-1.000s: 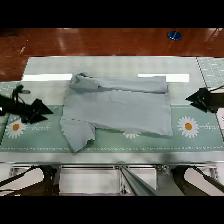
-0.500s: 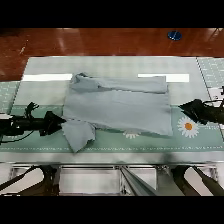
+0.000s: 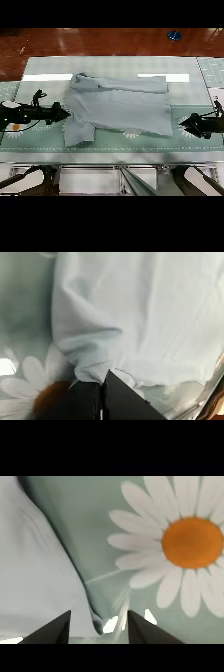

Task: Fold the shirts.

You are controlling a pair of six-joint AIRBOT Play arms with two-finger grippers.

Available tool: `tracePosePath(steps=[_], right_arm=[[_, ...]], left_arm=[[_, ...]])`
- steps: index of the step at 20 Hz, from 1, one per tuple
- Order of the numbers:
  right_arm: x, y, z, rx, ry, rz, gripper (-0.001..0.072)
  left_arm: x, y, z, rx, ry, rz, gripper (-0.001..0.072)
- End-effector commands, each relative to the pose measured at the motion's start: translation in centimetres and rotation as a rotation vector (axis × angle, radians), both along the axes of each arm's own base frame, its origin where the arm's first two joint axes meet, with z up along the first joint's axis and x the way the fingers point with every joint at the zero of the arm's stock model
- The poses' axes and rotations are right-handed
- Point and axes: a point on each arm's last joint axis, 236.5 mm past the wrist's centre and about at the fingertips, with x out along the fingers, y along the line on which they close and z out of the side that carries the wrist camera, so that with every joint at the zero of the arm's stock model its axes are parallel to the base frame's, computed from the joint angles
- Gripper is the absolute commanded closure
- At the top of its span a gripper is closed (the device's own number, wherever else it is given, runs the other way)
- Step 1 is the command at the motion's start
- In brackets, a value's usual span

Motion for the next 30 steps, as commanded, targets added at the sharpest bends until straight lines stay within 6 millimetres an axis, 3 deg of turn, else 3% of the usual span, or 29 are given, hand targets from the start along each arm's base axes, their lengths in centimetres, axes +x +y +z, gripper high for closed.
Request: tracePosePath(steps=[1,7,11,12,14,16,17,18,20,22,24,26,28,30], right_arm=[[-2.3,1.0,-1.2,0.069,0.121,0.03,0.0298],[-1.7,4.9,-3.2,0.147,0.174,0.147,0.0298],[1.8,8.2,-3.9,0.184,0.094,0.134,0.0306],[2.8,9.0,-4.0,0.191,0.066,0.128,0.0347],[5.2,11.3,-2.0,0.25,-0.057,0.192,0.0693],[8.1,13.4,2.7,0.324,-0.185,0.276,0.0694],[9.9,13.5,5.8,0.308,-0.265,0.322,0.0694],[11.9,13.3,9.6,0.27,-0.358,0.352,0.0694],[15.6,12.3,20.3,0.142,-0.617,0.391,0.0695],[16.6,10.7,31.9,-0.067,-0.868,0.413,0.0695],[14.6,10.3,41.5,-0.234,-1.076,0.427,0.0695],[10.7,11.4,48.8,-0.323,-1.244,0.443,0.0695],[6.1,12.5,53.6,-0.404,-1.369,0.454,0.0695],[1.8,12.7,56.2,-0.501,-1.44,0.432,0.0694]], left_arm=[[0.5,-0.4,0.8,-0.007,-0.02,-0.027,0.069],[0.4,-0.5,0.8,-0.008,-0.019,-0.028,0.069],[0.5,-0.4,0.8,-0.005,-0.022,-0.025,0.069],[0.5,-0.4,0.8,-0.006,-0.021,-0.026,0.0689],[0.5,-0.5,0.9,-0.009,-0.023,-0.031,0.0689],[2.1,-0.5,3.1,-0.035,-0.078,-0.018,0.0689],[3.9,-0.4,5.9,-0.061,-0.155,-0.005,0.0689],[6.1,-0.1,10.2,-0.089,-0.273,0.011,0.069],[9.7,1.3,20.7,-0.07,-0.551,0.037,0.069],[10.4,3.0,31.0,0.03,-0.773,0.06,0.069],[9.4,5.3,38.4,0.186,-0.887,0.106,0.069],[6.5,5.8,44.3,0.341,-1.002,0.078,0.069],[2.7,5.3,49.4,0.484,-1.123,0.058,0.069],[-1.7,4.7,53.9,0.605,-1.241,0.098,0.069]])
